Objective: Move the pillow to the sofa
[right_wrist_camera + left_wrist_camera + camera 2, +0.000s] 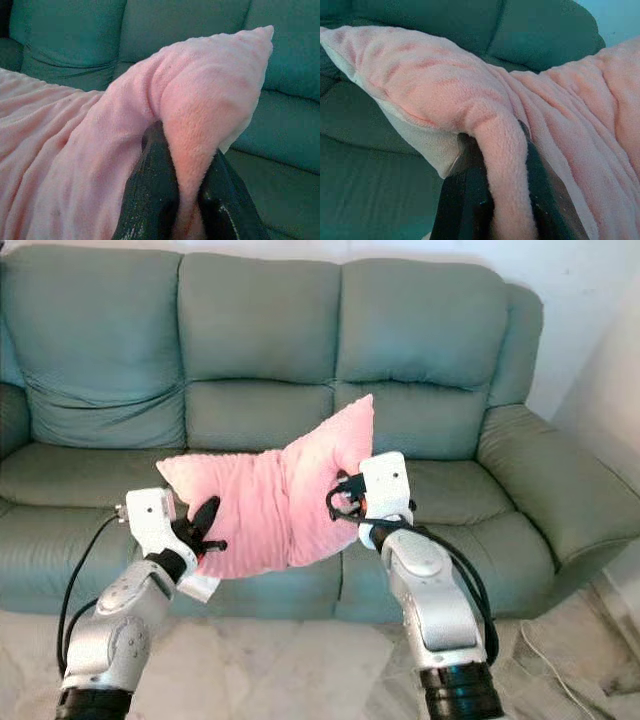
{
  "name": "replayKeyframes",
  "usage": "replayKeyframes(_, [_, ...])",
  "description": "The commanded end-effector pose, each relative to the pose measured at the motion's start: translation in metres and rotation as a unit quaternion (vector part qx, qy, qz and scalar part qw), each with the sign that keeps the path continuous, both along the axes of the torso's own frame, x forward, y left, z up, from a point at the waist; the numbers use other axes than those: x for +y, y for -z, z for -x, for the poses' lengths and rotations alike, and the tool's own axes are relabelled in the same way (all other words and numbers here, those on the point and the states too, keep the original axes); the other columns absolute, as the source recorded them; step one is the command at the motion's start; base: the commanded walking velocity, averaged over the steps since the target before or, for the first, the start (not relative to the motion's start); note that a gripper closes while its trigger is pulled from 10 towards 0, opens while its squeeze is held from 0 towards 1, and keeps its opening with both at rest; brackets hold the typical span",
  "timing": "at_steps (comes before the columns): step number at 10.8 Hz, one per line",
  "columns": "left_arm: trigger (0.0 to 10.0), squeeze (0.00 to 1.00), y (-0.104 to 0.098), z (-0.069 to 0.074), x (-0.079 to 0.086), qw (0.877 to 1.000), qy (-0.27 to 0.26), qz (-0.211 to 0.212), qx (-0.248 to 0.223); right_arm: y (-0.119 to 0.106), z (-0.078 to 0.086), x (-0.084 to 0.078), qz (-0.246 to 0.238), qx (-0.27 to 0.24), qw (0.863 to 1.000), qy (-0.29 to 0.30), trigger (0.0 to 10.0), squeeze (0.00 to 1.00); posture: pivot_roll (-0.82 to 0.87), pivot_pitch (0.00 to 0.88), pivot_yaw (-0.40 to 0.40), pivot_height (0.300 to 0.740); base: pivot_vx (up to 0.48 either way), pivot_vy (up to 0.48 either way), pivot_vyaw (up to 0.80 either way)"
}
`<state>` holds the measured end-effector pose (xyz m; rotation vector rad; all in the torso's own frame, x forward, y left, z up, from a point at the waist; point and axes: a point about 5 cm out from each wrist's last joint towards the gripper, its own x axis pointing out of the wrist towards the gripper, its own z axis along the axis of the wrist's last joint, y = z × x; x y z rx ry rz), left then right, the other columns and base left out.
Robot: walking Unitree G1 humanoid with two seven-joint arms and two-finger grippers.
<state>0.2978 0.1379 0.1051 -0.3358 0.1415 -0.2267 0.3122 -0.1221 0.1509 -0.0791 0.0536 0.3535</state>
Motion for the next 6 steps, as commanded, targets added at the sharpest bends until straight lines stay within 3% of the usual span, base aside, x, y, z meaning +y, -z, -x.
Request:
replayKeyframes(1, [10.0, 0.00, -0.0084, -0.0038, -0.0022, 1.000, 0.001, 0.000, -0.020, -0.0085, -0.0006, 0.0045, -0.005, -0.018, 1.000, -0.013, 10.0, 0.00, -0.16, 0.000, -0.045, 0.740, 0.390, 0.277, 0.00])
replayKeyframes(6, [10.0, 0.00, -0.0085, -0.0045, -0.0030, 1.000, 0.003, -0.009, -0.025, -0.0088, -0.0002, 0.0047, -0.005, -0.022, 1.000, -0.016, 10.0, 0.00, -0.16, 0.000, -0.039, 0.740, 0.395, 0.274, 0.00])
